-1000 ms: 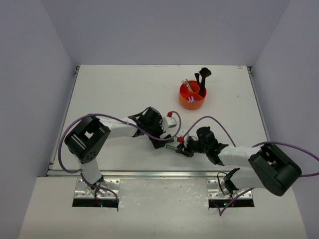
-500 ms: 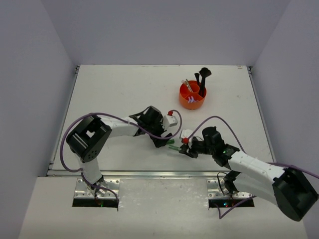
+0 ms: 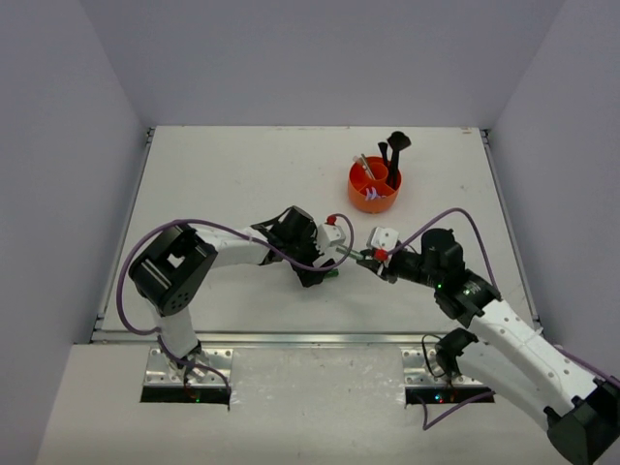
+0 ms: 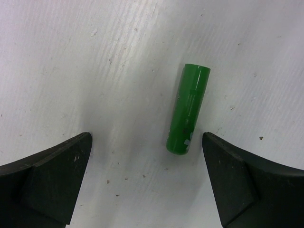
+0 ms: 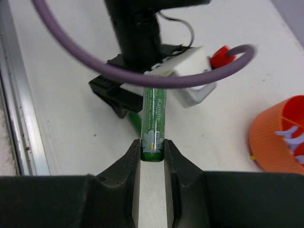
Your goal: Organize the makeup
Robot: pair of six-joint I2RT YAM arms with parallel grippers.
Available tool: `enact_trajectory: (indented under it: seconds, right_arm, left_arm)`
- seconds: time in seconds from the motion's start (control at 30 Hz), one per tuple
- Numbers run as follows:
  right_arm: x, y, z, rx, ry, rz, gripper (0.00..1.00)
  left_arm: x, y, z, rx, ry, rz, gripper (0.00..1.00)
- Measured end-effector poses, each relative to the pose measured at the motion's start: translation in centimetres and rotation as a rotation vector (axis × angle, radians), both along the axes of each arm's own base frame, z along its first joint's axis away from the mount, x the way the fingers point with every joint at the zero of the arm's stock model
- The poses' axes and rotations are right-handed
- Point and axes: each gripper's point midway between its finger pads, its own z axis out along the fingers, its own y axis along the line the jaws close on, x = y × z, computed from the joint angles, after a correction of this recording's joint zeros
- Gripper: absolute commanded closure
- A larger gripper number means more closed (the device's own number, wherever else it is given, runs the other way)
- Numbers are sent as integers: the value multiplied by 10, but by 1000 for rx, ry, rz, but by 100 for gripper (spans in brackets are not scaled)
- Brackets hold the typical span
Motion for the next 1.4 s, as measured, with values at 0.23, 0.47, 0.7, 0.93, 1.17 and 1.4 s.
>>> enact_trajectory:
  seconds: [0.23, 0.47, 0.7, 0.93, 1.17, 1.4]
  right_arm:
    - [47, -19, 68, 78, -49, -156, 100]
    - [86, -11, 98, 93, 42, -240, 100]
    - [93, 6, 100, 99, 80, -154, 100]
    - [62, 0, 89, 24, 51, -30, 100]
    - [34, -22, 52, -71, 129, -35, 100]
    - [42, -52, 25, -145, 209, -166, 100]
  left_arm:
    - [0, 0, 0, -3, 2, 7, 0]
    - [2, -1, 1, -13, 19, 50, 0]
    - [3, -1, 2, -19, 25, 68, 0]
    - [2, -2, 1, -18, 20, 50, 0]
    - [2, -3, 1, -18, 16, 44, 0]
    - [3, -4, 1, -19, 15, 43, 0]
